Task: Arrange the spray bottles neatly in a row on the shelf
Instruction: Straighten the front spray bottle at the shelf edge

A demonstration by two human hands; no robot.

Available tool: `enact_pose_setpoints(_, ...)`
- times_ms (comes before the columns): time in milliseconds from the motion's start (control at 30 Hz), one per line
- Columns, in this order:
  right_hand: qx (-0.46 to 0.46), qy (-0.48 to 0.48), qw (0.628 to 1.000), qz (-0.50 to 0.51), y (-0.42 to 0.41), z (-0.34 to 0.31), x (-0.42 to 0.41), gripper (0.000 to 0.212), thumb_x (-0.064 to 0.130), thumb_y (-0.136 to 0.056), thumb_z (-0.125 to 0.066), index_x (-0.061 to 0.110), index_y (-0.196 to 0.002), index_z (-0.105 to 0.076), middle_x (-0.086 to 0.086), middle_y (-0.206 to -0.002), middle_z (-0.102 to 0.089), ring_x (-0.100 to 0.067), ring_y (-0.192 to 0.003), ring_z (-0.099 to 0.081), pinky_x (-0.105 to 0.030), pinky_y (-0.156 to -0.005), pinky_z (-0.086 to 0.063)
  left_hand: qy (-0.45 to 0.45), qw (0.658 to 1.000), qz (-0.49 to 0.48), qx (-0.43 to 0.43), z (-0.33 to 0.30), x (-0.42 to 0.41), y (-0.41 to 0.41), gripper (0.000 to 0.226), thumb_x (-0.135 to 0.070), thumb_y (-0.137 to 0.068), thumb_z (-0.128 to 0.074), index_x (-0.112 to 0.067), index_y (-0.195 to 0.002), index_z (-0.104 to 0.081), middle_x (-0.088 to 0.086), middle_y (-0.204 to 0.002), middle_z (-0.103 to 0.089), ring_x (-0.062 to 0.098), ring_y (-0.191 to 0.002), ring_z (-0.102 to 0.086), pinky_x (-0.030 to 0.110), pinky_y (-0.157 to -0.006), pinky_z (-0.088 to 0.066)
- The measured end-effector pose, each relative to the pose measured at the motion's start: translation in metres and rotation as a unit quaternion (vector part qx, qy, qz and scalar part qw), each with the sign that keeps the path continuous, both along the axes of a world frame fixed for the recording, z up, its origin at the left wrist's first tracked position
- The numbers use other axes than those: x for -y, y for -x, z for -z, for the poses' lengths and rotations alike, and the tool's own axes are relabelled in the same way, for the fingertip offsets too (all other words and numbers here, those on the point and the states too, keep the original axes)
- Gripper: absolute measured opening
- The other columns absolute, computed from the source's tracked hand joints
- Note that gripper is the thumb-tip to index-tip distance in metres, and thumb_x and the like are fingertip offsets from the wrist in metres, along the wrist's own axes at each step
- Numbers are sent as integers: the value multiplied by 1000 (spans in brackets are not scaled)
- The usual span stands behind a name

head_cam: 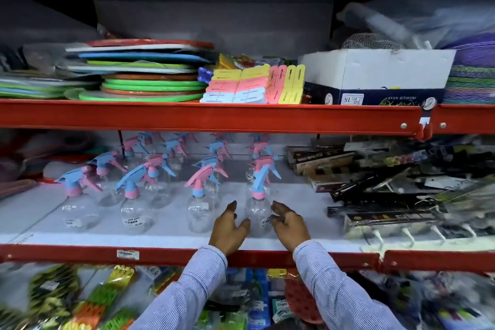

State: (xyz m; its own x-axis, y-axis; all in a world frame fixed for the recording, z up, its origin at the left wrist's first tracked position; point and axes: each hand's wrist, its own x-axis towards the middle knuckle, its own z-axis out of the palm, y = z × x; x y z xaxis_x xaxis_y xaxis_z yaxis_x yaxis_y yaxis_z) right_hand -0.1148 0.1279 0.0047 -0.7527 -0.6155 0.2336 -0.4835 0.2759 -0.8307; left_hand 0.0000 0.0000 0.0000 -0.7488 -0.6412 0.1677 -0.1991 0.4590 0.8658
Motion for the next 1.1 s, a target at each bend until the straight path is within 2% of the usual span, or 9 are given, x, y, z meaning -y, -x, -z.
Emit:
enact_pose_setpoints(67,-13,-11,1000,-9,-1,0,1,42,5,-84,-53,22,-121,-60,-1,-122,-67,-19,-112,-61,-13,-88,-37,-6,1000,18,7,-3,0,2,58,-17,-90,-58,-9,-144,-36,7,-144,-50,23,-128,-54,28,-105,-43)
enact_pose_setpoints(133,-6,-17,1000,-6,-3,0,0,42,5,-82,-54,24,-118,-63,1,-118,-69,-18,-110,-61,-11,-87,-37,28,999,29,11,-4,-1,0,42,-14,-89,-57,-14,-131,-52,-2,-125,-64,17,-114,-62,8,-91,-44)
enact_pose_setpoints(233,-2,-13,1000,-19,-1,3,-3,41,3,-81,-54,24,-115,-65,6,-112,-70,-15,-109,-62,-14,-91,-39,58,998,26,-9,-1,-5,-5,35,-11,-87,-58,-17,-122,-59,-10,-109,-65,8,-99,-63,-10,-71,-35)
enact_pose_setpoints(300,3,-7,999,-31,-5,4,-7,40,2,-82,-54,21,-115,-65,11,-107,-67,-14,-108,-62,-19,-94,-41,58,998,29,-12,-2,-8,-10,37,-10,-87,-59,-14,-124,-58,-11,-110,-61,5,-99,-60,-6,-76,-37)
enact_pose_setpoints(433,20,11,999,-29,-11,12,-16,38,4,-84,-54,16,-119,-62,8,-110,-68,-9,-104,-62,-19,-94,-43,54,998,30,-5,1,-13,-19,39,-13,-87,-59,-16,-126,-56,-6,-115,-65,9,-100,-63,18,-89,-45)
enact_pose_setpoints(700,40,25,999,-27,-21,16,-27,37,7,-87,-55,15,-123,-60,0,-118,-68,-6,-104,-61,-18,-94,-43,58,998,23,-14,3,-24,-31,35,-13,-87,-59,-15,-122,-59,0,-118,-69,9,-99,-65,17,-86,-45)
enact_pose_setpoints(900,34,16,999,-18,-30,14,-33,41,8,-87,-56,15,-127,-55,0,-122,-65,-16,-113,-62,-22,-96,-45,56,998,23,0,1,-27,-38,40,-17,-89,-59,-11,-128,-54,7,-128,-66,17,-112,-64,28,-97,-50)
enact_pose_setpoints(967,1,11,1000,-5,-37,15,-38,51,10,-86,-56,17,-136,-46,-5,-133,-58,-20,-121,-56,-28,-103,-43,75,997,13,-5,0,-29,-44,47,-18,-90,-58,-11,-135,-49,7,-135,-60,19,-121,-59,33,-104,-47)
enact_pose_setpoints(1100,-189,57,980,38,-63,19,-49,60,16,-86,-50,22,-143,-33,1,-148,-40,-12,-137,-36,-25,-112,-29,191,980,-28,-51,6,-31,-69,52,-29,-91,-54,-23,-142,-41,-1,-147,-47,15,-136,-44,33,-115,-35)
